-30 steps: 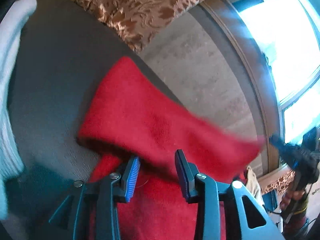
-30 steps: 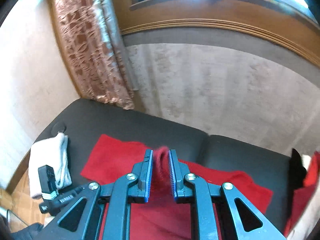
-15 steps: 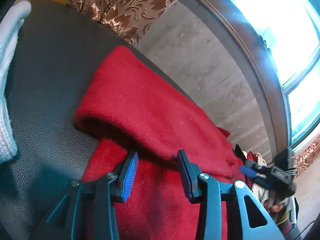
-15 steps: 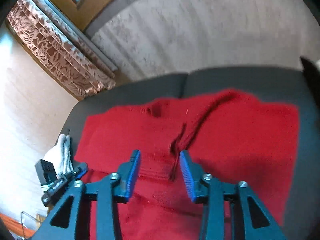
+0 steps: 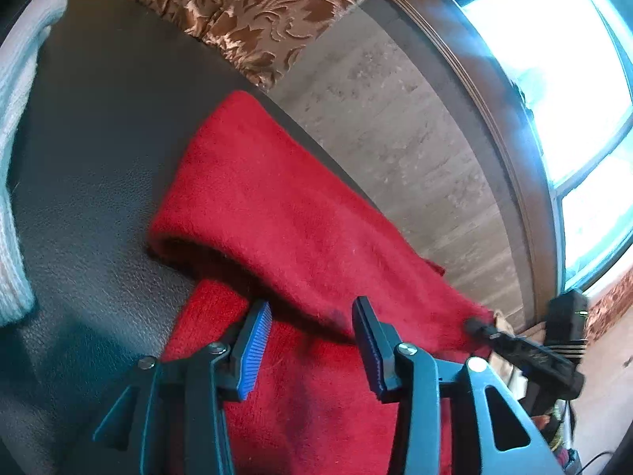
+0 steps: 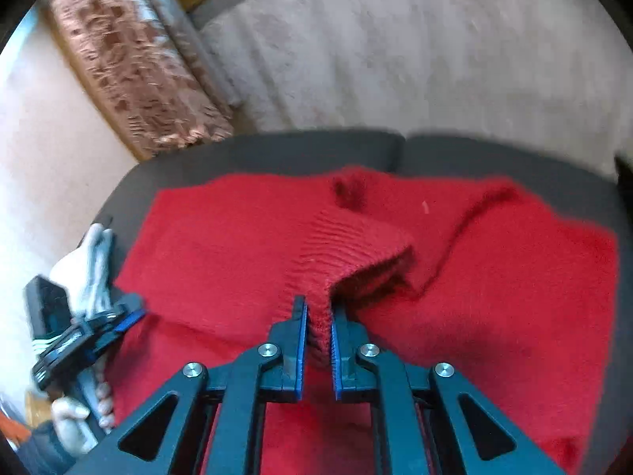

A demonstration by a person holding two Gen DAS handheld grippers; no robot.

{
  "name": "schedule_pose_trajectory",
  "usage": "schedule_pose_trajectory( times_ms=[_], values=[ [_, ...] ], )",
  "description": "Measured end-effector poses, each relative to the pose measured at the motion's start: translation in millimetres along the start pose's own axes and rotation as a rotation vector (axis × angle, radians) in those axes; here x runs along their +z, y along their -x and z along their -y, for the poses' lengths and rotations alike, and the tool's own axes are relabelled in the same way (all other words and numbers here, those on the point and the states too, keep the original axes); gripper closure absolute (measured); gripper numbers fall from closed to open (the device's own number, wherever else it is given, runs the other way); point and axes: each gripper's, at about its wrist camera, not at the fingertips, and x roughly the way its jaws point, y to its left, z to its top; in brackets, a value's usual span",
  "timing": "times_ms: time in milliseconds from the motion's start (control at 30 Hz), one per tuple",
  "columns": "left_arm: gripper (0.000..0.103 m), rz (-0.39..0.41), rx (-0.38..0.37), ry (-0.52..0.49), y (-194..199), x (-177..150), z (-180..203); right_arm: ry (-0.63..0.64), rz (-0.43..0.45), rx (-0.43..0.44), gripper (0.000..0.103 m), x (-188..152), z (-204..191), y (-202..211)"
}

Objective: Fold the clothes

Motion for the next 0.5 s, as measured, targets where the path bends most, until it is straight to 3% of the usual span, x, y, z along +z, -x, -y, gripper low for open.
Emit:
schedule_pose_trajectory(
  times_ms=[100, 233, 400, 500],
  values=[
    [0.053, 0.037, -0.019, 0.028, 10, 5, -1, 0.024, 0.084, -0.004, 0.093, 24, -8, 40],
    [0.053, 0.016, 0.015, -0.039, 13, -1, 4, -0.002, 0.146, -0.054, 0.093, 37, 6, 76],
    [0.052, -0.003, 0.018, -0.040, 15, -4, -3, -0.128, 0.078, -0.135, 0.093, 9, 53, 64],
    [0.052, -0.007, 0.015, -0.044, 15, -5, -3, -0.222, 0.021, -0.137, 0.092, -19, 87, 45]
  ],
)
